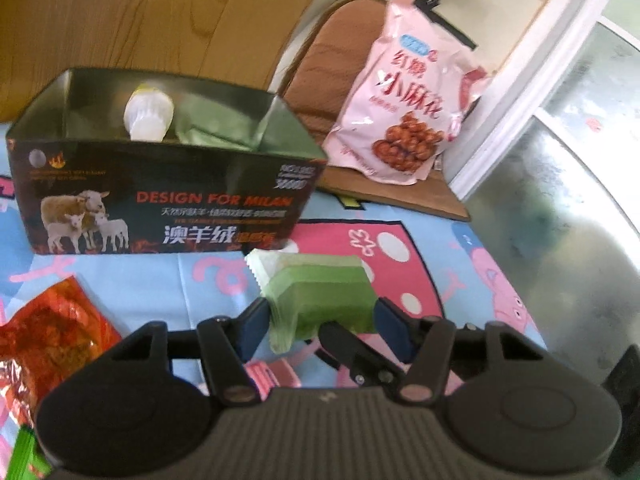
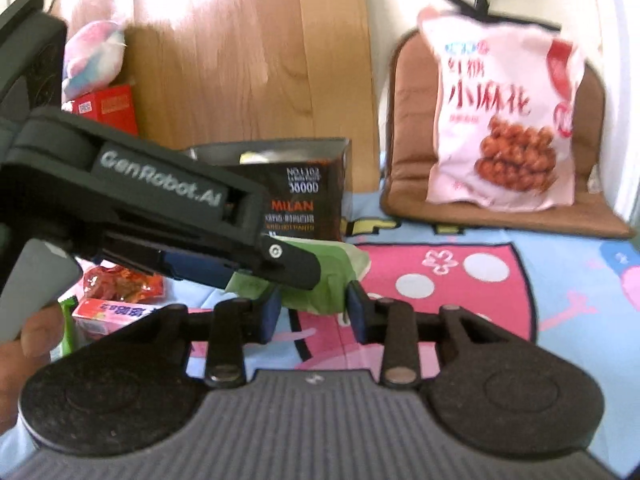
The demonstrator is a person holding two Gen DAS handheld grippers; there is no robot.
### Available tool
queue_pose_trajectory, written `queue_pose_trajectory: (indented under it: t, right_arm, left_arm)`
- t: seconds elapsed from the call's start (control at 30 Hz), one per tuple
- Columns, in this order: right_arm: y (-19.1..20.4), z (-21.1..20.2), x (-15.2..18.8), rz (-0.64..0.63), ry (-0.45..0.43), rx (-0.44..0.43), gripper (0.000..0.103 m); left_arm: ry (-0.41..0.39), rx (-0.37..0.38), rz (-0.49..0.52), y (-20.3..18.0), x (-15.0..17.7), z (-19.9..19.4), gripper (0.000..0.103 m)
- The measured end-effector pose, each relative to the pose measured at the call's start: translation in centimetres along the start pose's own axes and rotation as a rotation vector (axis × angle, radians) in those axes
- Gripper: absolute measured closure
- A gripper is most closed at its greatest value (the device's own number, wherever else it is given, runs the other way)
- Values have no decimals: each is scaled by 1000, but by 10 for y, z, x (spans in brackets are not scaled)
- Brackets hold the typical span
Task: Organize snacks
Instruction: 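Lower the green pack into the black box and open the left gripper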
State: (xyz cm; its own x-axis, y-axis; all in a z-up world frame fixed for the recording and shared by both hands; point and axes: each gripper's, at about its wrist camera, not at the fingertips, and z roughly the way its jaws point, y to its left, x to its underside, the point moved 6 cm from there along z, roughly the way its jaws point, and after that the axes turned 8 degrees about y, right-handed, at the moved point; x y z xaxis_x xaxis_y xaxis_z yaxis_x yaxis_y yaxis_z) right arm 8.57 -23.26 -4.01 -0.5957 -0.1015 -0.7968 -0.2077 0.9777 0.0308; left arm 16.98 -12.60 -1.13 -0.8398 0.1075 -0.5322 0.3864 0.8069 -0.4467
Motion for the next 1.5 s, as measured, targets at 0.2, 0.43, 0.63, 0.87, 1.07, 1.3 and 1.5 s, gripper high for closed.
queue_pose_trajectory:
  t: [0.2,0.43,0.63,0.87,1.07,1.3,1.5]
  right_arm:
    - [8,-16,1,-41,-55,61,65]
    - [13,-30,0,-54,-101,90,65]
    - [20,-36,-6,-80,-135,102,65]
    - [34,-38,-30,-135,-190,96,65]
    - [58,-15,-66,-224,-237,71,65]
    - [73,46,-101,-216,-160,29,48]
    - [52,16,-81,-58,-153,-67,48]
  left_arm:
    - [-16,32,4,-8,2,-12,45]
    - [-44,46,12,-14,3,-25,45]
    - [-84,68,5,-14,0,-41,45]
    - [-160,67,-2,-3,-21,-67,45]
    - [-234,7,-29,28,-60,-84,44]
    - [-268,-131,-146,89,-94,-75,29]
    - [-312,-92,-157,98,-71,-95,29]
